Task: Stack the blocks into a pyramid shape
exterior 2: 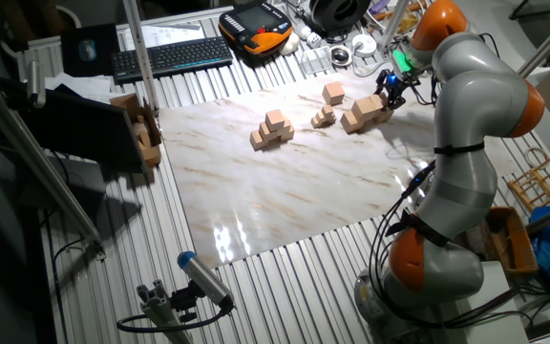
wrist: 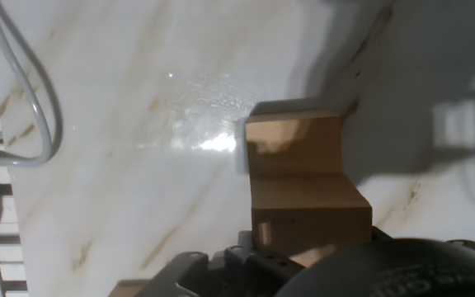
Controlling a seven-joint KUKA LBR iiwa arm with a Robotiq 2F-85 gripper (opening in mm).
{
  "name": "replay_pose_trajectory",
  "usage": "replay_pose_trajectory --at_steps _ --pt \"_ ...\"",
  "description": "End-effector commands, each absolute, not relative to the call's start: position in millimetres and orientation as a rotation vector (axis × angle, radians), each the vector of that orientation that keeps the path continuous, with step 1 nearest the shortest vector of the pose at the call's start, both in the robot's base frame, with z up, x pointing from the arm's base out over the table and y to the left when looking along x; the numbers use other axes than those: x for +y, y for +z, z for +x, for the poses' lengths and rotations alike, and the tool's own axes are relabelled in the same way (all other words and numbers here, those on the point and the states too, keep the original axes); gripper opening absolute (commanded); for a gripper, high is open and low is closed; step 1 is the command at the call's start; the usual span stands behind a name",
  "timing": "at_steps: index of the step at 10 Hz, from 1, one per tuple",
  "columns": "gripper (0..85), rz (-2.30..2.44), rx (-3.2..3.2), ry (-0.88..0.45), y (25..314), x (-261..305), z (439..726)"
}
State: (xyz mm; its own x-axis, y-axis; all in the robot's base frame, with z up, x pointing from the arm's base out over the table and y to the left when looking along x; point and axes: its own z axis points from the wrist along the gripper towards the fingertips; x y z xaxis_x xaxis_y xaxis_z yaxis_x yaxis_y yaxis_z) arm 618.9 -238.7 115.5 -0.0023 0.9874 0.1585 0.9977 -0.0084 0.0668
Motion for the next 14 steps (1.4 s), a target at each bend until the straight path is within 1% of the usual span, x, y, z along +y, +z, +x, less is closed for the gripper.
replay_pose_trajectory --at_steps 1,14 --pt "0.0 -2.171 -2.165 -0.245 115.4 -238.8 618.9" --pt "0.0 -2.127 -2.122 -0.232 112.0 -238.3 619.4"
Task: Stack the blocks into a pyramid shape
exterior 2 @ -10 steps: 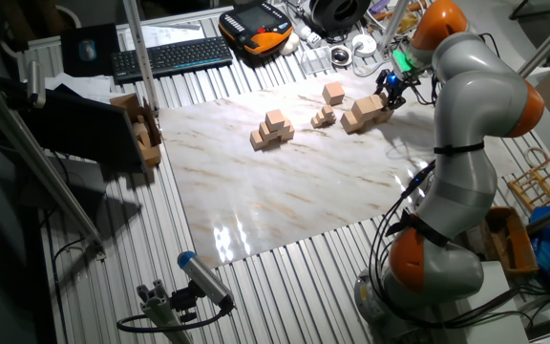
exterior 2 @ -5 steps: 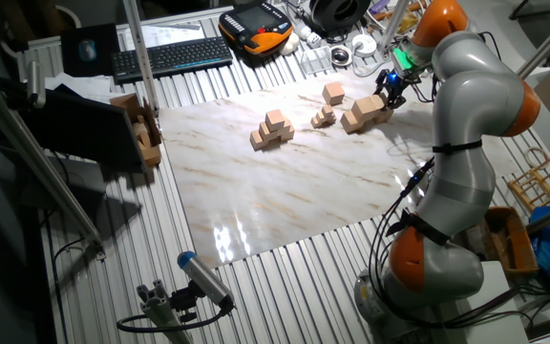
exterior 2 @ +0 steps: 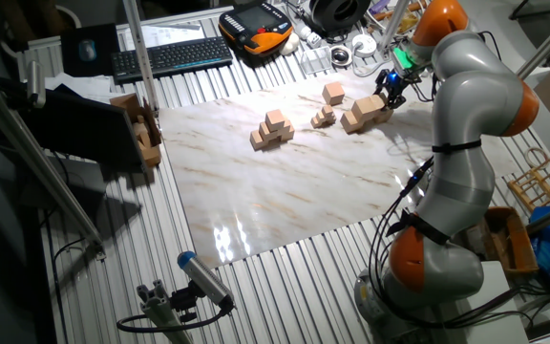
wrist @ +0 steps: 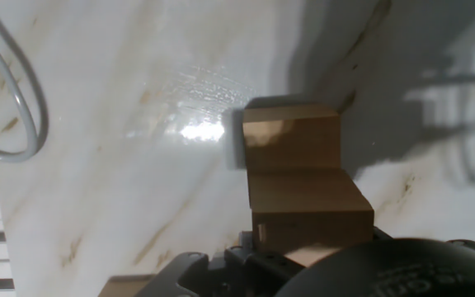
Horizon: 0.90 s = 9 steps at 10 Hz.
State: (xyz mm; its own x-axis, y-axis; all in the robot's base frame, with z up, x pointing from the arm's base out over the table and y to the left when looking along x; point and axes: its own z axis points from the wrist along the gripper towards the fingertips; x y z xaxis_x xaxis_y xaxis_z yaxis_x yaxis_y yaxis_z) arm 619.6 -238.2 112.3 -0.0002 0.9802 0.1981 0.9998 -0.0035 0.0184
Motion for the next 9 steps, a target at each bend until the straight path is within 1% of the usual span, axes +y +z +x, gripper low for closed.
replay_pose_trajectory --at_steps 1,6,9 --pt "0.0 -2.124 -2.122 -0.232 112.1 -238.3 619.4" --pt "0.0 -2.115 -2.118 -0.227 111.9 -238.6 619.4" --pt "0.0 -2.107 -2.098 -0.250 112.8 -239.1 619.5"
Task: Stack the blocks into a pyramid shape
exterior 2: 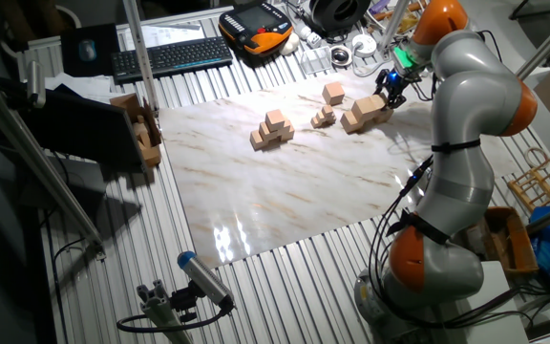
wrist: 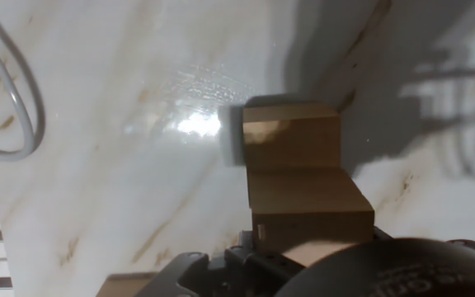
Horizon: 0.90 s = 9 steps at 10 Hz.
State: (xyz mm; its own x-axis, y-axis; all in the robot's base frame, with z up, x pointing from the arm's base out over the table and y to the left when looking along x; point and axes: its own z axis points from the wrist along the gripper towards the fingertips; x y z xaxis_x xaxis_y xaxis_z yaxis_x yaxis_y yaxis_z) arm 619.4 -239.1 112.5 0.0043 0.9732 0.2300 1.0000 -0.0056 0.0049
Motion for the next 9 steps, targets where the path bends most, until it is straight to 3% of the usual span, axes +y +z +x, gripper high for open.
replay_pose_trajectory --at_steps 1,9 --pt "0.0 -2.104 -2.091 -0.256 113.0 -239.2 619.7" --pt "0.0 -2.085 -2.078 -0.248 121.9 -238.7 623.1"
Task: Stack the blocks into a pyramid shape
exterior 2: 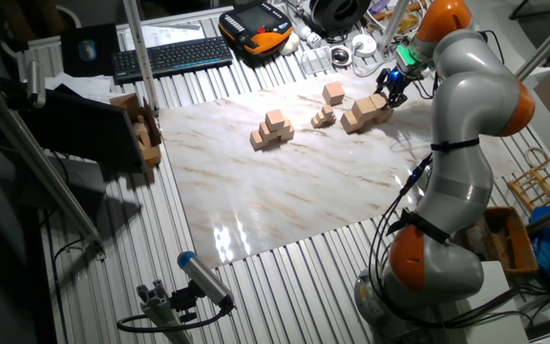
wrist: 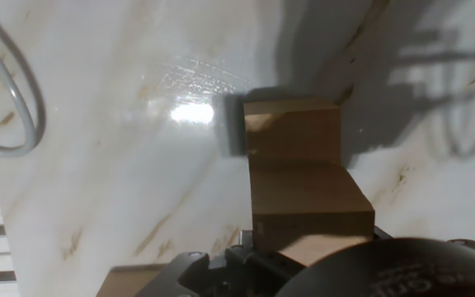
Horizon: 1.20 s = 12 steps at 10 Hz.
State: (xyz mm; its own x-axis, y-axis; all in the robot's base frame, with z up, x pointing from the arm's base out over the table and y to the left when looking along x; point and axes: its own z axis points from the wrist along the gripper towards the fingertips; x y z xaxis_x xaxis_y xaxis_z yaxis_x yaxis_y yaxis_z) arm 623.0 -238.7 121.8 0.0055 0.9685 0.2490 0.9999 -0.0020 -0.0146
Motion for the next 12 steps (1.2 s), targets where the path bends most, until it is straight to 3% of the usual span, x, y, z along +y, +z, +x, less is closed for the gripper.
replay_pose_trajectory --at_steps 1,12 --pt "0.0 -2.085 -2.078 -0.248 122.3 -238.5 623.2" --pt "0.0 -2.063 -2.064 -0.277 116.4 -237.6 620.4"
